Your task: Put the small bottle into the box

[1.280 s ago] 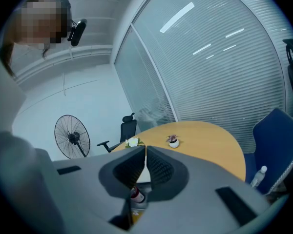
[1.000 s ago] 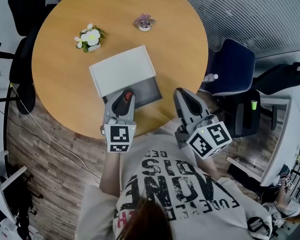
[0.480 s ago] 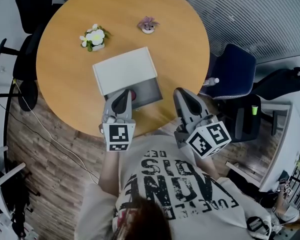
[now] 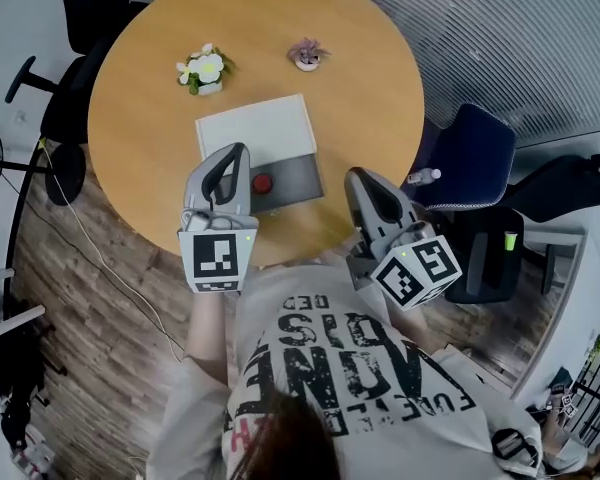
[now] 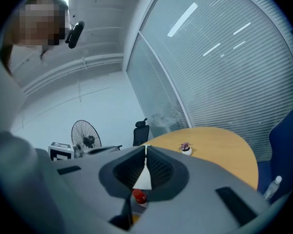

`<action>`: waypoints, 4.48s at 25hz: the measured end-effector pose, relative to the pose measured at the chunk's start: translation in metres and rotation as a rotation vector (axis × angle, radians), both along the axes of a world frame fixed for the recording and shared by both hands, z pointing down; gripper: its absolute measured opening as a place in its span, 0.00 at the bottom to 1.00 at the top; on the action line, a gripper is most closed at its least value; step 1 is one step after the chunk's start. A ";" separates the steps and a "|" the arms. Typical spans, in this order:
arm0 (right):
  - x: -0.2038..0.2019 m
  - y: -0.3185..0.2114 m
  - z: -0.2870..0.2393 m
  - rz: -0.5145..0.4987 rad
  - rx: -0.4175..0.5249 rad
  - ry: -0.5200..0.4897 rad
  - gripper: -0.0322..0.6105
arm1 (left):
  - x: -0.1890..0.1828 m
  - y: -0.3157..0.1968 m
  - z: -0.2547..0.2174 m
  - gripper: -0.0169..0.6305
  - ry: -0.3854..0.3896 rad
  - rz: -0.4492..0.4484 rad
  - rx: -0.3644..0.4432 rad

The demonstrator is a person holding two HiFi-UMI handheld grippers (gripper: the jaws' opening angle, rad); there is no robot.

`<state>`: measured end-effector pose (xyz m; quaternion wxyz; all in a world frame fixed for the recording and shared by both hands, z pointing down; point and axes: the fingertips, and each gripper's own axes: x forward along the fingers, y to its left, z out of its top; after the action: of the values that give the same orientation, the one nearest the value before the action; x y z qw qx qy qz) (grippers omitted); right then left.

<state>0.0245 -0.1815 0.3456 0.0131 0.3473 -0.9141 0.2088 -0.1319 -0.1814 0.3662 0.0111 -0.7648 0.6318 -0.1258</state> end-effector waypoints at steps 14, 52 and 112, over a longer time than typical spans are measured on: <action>0.012 -0.003 -0.030 -0.069 0.123 -0.029 0.07 | -0.008 0.050 -0.112 0.04 0.063 -0.127 0.229; -0.003 0.103 -0.051 -0.120 0.128 0.016 0.07 | -0.004 0.183 -0.088 0.04 0.139 -0.217 0.148; -0.017 0.089 -0.052 -0.128 0.142 0.021 0.07 | 0.004 0.166 -0.094 0.04 0.157 -0.180 0.175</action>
<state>0.0076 -0.0929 0.2931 0.0116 0.2903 -0.9468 0.1386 -0.1283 -0.0156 0.2719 0.0167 -0.7085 0.7054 -0.0105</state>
